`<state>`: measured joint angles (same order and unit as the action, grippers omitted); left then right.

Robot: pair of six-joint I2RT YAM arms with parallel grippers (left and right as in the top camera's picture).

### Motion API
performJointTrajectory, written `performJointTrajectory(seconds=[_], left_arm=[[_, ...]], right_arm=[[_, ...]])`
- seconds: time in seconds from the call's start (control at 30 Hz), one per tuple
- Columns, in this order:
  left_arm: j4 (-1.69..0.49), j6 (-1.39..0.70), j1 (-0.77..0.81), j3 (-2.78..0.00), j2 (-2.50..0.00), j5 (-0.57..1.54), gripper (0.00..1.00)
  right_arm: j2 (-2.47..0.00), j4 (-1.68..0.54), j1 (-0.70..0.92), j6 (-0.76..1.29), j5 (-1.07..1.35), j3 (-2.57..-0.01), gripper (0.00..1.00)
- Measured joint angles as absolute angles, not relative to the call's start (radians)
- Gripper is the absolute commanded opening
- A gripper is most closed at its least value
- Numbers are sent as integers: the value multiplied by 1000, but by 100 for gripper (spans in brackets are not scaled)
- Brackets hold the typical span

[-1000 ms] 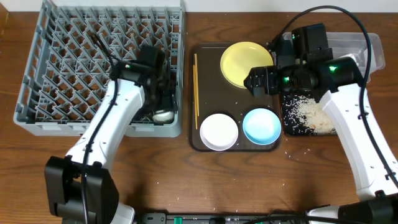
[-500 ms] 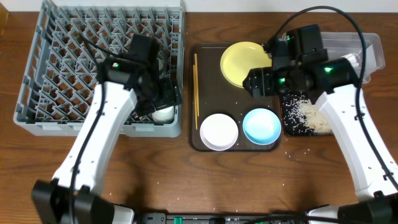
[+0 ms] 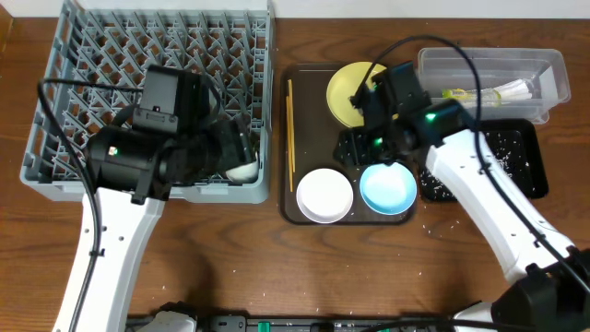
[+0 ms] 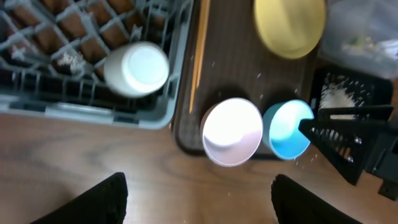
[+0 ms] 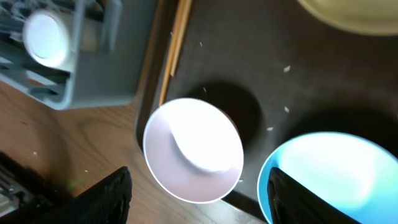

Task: Sort waste into correct bins and load items into the dishwasher
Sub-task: 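Reach both grippers toward the pink and blue bowls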

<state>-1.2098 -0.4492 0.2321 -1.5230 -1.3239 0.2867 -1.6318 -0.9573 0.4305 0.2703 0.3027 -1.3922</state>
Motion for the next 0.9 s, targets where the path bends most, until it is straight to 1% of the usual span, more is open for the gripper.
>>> performJointTrajectory(seconds=[0.1, 0.27, 0.37, 0.47, 0.67, 0.9], left_arm=[[-1219, -453, 245, -1514, -1327, 286, 75], [-1218, -468, 304, -1464, -1329, 285, 74], [-1205, -492, 346, -1420, -1333, 277, 73], [-1148, -527, 402, -1357, -1335, 256, 70], [-1038, -580, 516, -1271, -1354, 236, 68], [-1009, -637, 597, -1254, -1468, 194, 66]], right_arm=[[-1639, -937, 443, 287, 283, -1365, 70], [-1663, -911, 456, 306, 265, -1316, 75], [-1678, -904, 457, 310, 262, -1305, 78], [-1678, -890, 452, 311, 259, -1305, 79], [-1678, -894, 377, 308, 270, -1305, 80], [-1678, -900, 331, 295, 297, -1305, 81]])
